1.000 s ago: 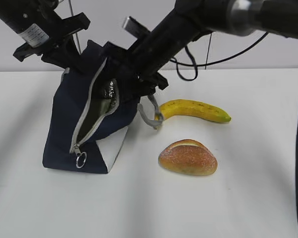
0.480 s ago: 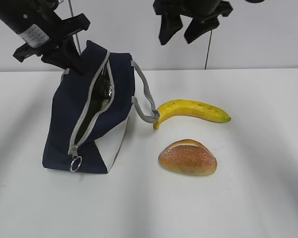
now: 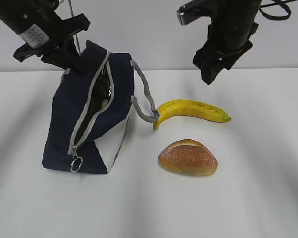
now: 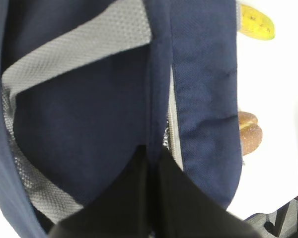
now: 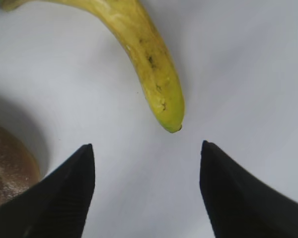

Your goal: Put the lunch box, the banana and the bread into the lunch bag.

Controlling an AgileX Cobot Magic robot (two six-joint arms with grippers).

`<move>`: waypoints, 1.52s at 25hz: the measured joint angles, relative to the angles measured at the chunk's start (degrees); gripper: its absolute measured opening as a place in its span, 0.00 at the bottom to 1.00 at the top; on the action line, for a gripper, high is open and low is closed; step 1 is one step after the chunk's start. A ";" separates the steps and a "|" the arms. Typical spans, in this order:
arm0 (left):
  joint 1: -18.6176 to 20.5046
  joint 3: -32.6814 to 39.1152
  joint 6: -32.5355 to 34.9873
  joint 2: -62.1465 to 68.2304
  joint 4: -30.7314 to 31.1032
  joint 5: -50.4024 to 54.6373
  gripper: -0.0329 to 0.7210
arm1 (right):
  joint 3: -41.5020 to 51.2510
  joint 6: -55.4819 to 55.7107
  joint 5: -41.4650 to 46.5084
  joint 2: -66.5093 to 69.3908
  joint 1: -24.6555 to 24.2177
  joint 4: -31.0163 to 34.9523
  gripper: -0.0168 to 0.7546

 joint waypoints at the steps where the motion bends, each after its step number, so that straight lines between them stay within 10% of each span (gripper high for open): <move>1: 0.00 0.00 0.00 0.00 0.00 -0.06 0.04 | 0.54 -1.22 0.00 0.65 -0.08 -0.67 0.66; 13: 0.00 0.00 0.15 0.00 1.00 -0.11 0.04 | 0.87 -14.05 -4.98 8.91 -0.22 -3.22 0.81; 38: 0.00 0.00 0.28 0.00 2.19 -0.23 0.04 | -0.62 -25.69 -12.95 16.02 -6.52 8.40 0.78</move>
